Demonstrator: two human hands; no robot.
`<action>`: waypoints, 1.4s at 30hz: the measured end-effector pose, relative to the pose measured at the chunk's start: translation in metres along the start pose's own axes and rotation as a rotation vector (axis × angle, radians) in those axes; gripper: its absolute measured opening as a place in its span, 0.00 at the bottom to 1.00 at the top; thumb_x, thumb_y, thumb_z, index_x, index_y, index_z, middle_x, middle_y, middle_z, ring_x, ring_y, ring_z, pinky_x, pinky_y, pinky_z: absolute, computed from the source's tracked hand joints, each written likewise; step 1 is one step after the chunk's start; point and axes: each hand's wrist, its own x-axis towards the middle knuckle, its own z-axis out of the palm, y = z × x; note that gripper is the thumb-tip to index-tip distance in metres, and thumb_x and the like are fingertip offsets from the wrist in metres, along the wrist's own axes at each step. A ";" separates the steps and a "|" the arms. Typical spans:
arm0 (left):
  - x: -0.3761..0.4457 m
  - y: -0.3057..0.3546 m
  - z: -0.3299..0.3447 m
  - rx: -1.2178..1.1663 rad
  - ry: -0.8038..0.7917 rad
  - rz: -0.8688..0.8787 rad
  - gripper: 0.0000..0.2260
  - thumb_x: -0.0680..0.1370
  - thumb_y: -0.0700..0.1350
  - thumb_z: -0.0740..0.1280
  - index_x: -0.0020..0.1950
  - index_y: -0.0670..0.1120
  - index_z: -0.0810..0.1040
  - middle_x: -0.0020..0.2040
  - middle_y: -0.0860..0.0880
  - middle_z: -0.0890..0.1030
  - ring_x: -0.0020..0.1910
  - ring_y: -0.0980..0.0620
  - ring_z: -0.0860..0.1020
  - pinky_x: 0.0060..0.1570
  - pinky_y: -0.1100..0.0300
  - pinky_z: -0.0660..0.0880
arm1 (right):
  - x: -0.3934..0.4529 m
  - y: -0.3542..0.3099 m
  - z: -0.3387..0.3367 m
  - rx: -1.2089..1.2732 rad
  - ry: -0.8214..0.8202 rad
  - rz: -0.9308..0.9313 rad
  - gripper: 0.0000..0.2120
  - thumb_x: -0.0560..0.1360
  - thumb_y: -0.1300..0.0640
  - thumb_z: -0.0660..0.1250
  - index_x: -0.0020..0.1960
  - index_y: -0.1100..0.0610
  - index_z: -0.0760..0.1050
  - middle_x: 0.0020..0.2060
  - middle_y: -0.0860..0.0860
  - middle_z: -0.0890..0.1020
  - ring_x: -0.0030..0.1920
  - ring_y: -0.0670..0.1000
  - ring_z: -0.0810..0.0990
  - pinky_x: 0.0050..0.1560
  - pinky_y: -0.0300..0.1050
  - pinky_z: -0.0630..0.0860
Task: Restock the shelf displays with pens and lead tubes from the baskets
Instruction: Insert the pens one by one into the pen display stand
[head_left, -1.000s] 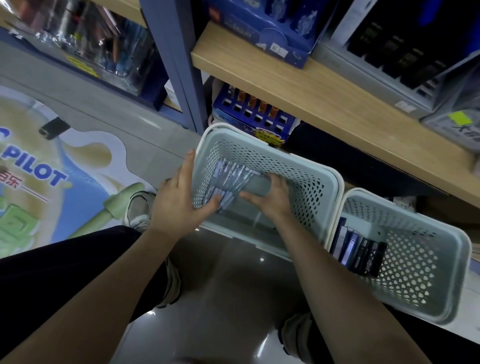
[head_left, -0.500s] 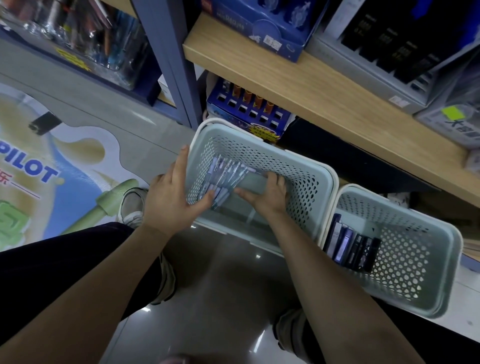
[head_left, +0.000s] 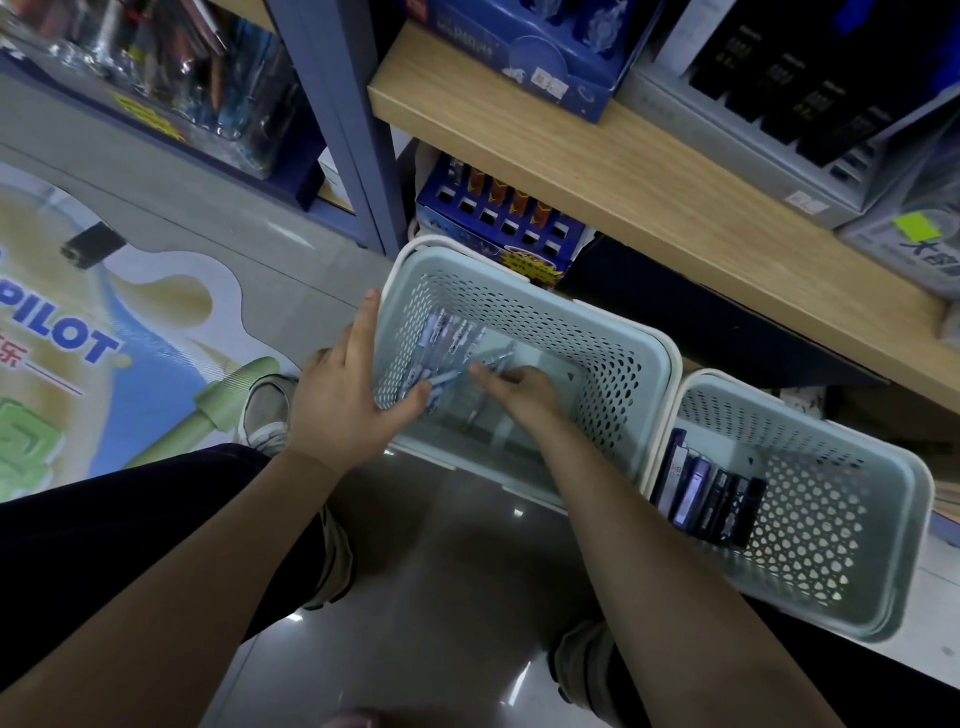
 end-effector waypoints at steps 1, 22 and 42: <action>0.000 0.000 0.001 -0.002 0.000 0.003 0.43 0.75 0.66 0.61 0.80 0.40 0.55 0.59 0.37 0.79 0.47 0.38 0.81 0.42 0.48 0.80 | 0.005 -0.002 0.003 0.118 -0.032 0.046 0.31 0.67 0.27 0.70 0.51 0.54 0.82 0.44 0.50 0.85 0.45 0.50 0.84 0.50 0.47 0.79; 0.001 -0.009 -0.008 -0.032 -0.039 0.043 0.50 0.71 0.69 0.66 0.82 0.47 0.48 0.64 0.42 0.79 0.54 0.41 0.81 0.53 0.54 0.74 | 0.038 -0.037 0.055 0.643 -0.120 0.084 0.21 0.71 0.49 0.77 0.58 0.61 0.81 0.55 0.60 0.84 0.55 0.63 0.83 0.49 0.55 0.83; 0.002 -0.011 -0.001 -0.048 -0.045 0.029 0.51 0.71 0.65 0.71 0.83 0.48 0.45 0.62 0.42 0.79 0.52 0.43 0.81 0.47 0.55 0.73 | 0.047 -0.037 0.067 0.583 -0.135 0.077 0.14 0.72 0.54 0.77 0.55 0.59 0.81 0.48 0.57 0.87 0.49 0.59 0.86 0.58 0.56 0.81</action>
